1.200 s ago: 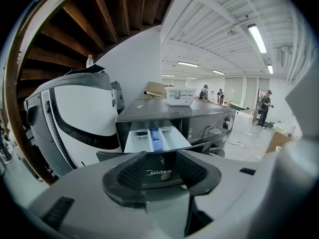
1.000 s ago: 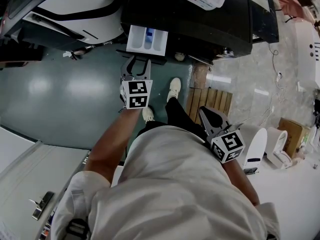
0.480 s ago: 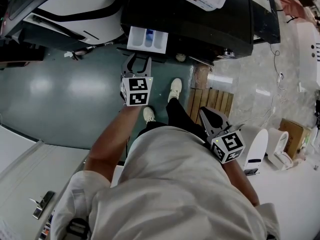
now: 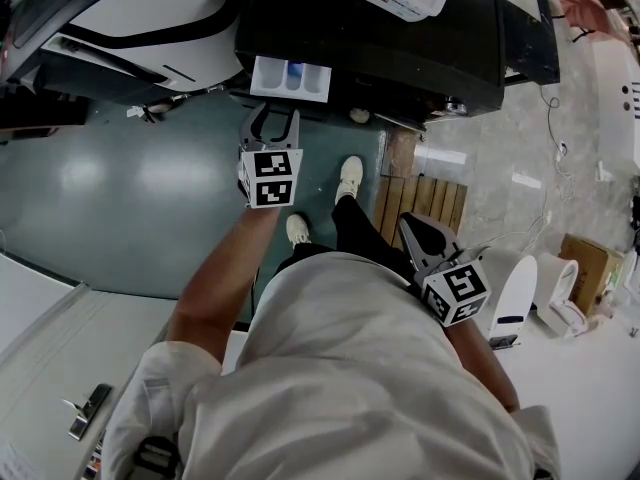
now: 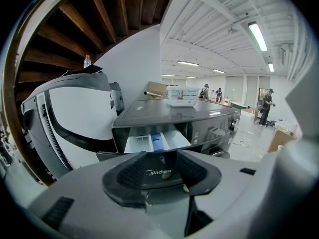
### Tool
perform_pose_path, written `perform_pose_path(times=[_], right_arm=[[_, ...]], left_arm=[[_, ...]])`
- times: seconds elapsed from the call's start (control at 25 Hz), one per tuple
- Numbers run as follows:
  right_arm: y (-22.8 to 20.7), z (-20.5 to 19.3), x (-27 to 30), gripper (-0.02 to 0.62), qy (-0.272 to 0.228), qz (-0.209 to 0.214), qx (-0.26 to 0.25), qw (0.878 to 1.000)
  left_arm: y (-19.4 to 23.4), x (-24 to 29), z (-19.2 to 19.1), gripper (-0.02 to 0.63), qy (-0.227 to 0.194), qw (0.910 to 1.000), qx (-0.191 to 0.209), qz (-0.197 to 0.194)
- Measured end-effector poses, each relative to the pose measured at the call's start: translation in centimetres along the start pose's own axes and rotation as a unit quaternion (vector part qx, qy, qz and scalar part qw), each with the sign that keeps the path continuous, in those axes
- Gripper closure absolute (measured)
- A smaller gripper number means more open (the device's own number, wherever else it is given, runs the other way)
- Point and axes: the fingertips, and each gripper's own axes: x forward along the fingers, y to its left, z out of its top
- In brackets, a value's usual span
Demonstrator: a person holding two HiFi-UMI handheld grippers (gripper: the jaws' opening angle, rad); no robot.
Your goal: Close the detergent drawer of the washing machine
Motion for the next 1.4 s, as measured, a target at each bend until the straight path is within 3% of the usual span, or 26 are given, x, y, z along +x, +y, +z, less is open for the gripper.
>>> perform_pose_path(times=[1.4], right_arm=[[-1.9,0.0,0.3,0.586,-0.004,-0.011,0.015,1.000]], left_arm=[[0.8,3.8,2.2,0.422,-0.006,0.9999,-0.008,0.010]])
